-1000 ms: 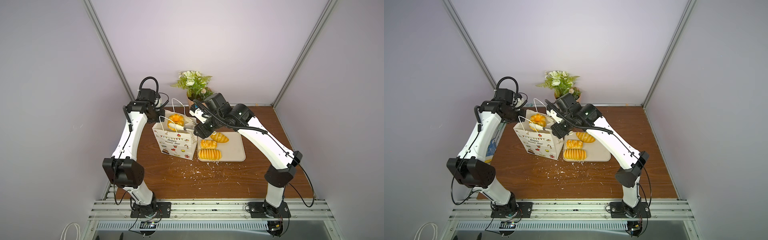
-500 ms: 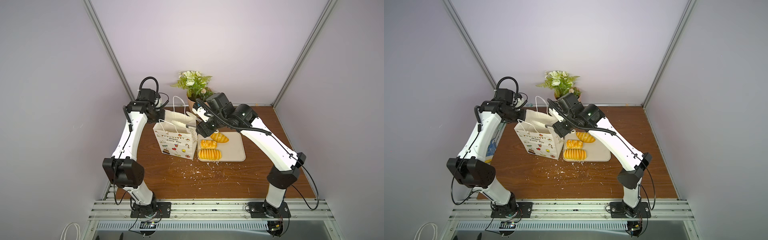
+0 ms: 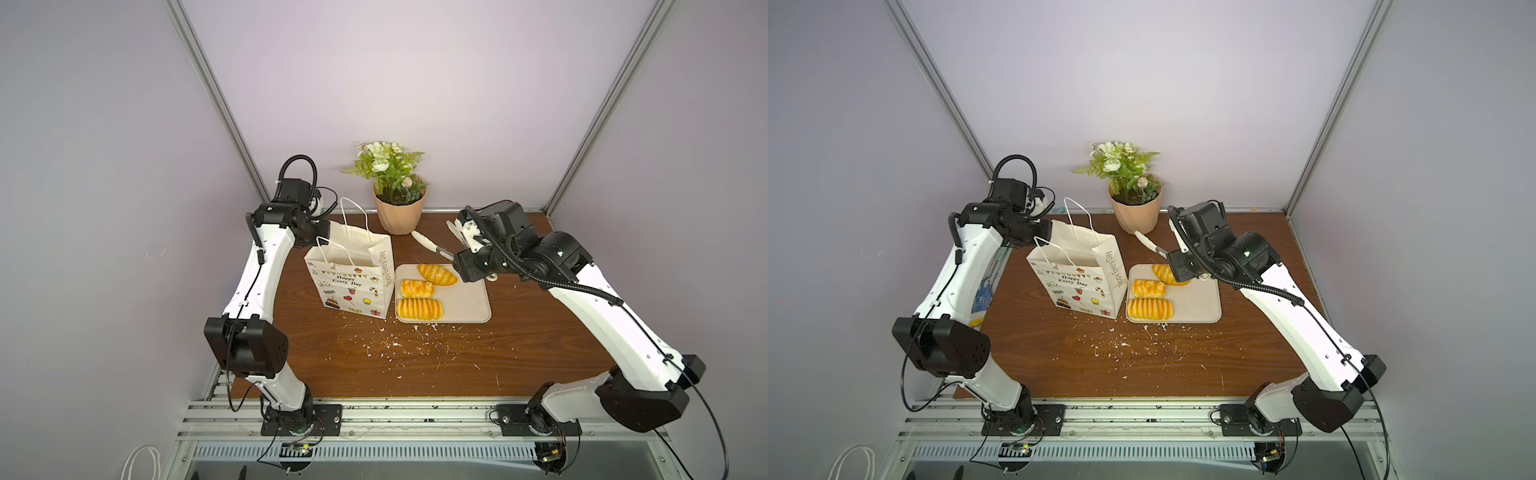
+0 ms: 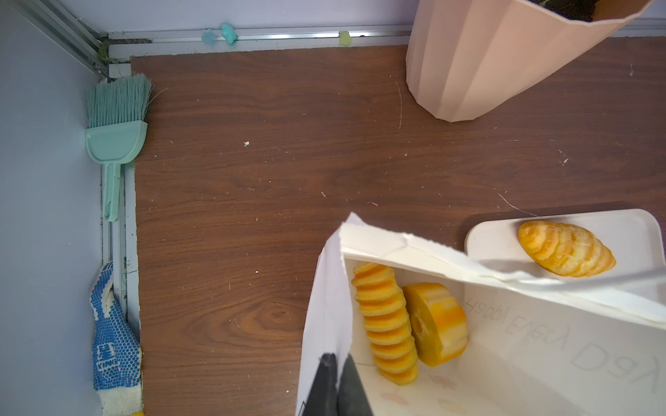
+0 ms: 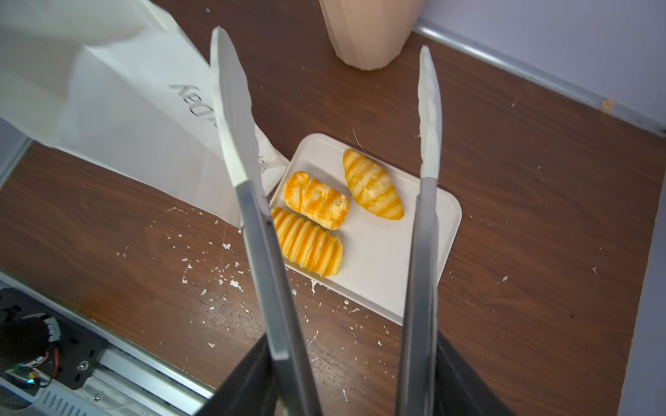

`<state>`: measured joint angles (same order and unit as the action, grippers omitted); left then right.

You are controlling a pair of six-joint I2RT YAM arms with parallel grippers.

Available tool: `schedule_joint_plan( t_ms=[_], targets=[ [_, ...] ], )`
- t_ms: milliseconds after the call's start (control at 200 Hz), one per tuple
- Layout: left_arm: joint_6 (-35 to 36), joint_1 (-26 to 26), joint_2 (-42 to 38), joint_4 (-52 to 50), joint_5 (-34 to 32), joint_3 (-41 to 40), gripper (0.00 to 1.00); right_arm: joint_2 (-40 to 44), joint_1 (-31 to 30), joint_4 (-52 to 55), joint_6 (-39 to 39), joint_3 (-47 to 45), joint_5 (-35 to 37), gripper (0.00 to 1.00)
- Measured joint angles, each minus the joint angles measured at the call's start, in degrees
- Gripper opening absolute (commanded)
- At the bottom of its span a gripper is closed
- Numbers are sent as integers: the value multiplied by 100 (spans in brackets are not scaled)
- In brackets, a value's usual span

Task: Pack bread into a paper bag
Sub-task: Pick up the fake bread from the plate.

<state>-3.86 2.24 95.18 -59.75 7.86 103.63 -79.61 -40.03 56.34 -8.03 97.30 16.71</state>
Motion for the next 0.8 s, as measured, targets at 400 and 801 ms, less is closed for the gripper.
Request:
schedule_joint_plan(
  t_ms=[400,801],
  targets=[
    [-2,0,0,0,-39,0,7,466,863,-437,-229,-2243,-33,63],
    [-2,0,-48,37,-46,-63,7,7,1027,-1073,24,-2559,-118,62]
  ],
)
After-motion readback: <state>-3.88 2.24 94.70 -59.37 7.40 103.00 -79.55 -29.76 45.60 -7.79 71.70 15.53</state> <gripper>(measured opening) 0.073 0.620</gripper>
